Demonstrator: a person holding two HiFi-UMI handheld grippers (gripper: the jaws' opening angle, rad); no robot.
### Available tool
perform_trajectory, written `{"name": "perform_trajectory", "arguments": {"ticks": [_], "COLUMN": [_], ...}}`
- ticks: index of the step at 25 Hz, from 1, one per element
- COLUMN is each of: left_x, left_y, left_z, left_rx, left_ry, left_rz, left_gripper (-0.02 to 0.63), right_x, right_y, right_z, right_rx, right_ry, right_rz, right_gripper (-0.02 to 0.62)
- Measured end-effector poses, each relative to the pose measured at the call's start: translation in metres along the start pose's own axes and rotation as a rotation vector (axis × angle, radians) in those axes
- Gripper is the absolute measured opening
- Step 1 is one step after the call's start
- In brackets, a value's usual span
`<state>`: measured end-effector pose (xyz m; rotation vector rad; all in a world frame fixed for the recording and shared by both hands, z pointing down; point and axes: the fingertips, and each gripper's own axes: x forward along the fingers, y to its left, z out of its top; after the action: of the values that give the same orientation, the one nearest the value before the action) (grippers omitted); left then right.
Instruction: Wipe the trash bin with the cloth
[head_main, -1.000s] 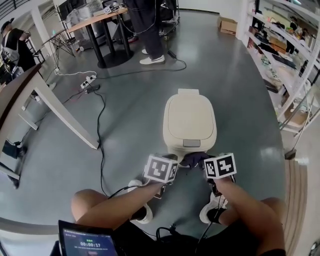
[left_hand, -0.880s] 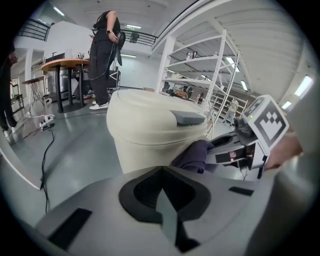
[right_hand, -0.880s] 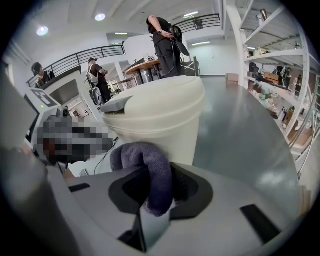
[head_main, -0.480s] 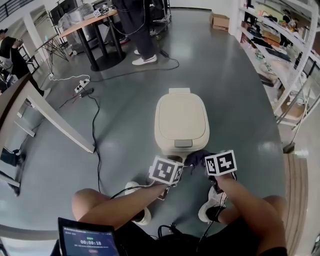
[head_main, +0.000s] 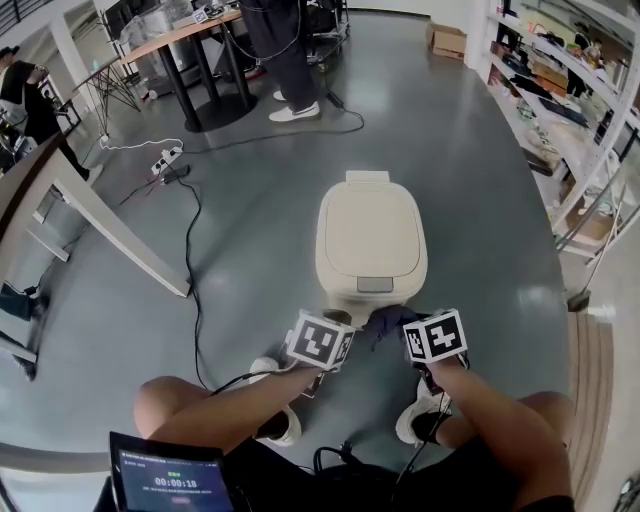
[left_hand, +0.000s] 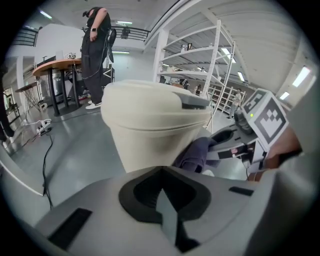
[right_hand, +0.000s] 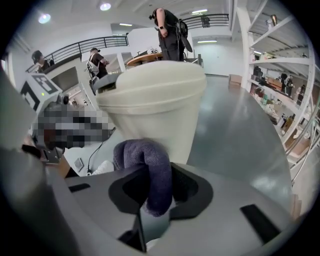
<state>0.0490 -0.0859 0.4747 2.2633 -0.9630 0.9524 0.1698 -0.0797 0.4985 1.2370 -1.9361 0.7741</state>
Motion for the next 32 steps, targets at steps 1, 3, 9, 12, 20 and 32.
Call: {"name": "perform_trajectory", "arguments": {"ticks": [1,3,9,12,20,32], "left_x": [-0.001,-0.004,-0.016,-0.023,-0.034,-0.008], "left_y": [0.005,0.016,0.049,0.065,0.086,0.064], "left_z": [-0.002,-0.006,-0.022,-0.027,-0.033,-0.029], "left_rx": [-0.008,-0.024,-0.078,-0.113,-0.162,-0.093], "left_ry": [0.0,0.0,-0.006,-0.016,-0.035,0.006], "left_rz": [0.004,0.014,0.054,0.065,0.081,0.043], "left_gripper": [-0.003,-0.003,-0.003,-0.003,-0.003,-0.003], "right_x": [0.005,0.014,0.045,0.061,0.087,0.079], "right_y": [0.008,0.025,0.071,0.093,0.11,0.064], "right_z": [-0.003,-0.007,0.003,0.009,0.021,-0.002], "right_rx": [-0.012,-0.031,-0.023,0.005,-0.007,0.031], "right_ry": [0.013,0.04,0.049,0.054,0.075,0.1], "right_rz": [0.01,0.037,0.116,0.155,0.154,0.1], "right_gripper": [0.089,0.089,0.089,0.089,0.089,0.089]}}
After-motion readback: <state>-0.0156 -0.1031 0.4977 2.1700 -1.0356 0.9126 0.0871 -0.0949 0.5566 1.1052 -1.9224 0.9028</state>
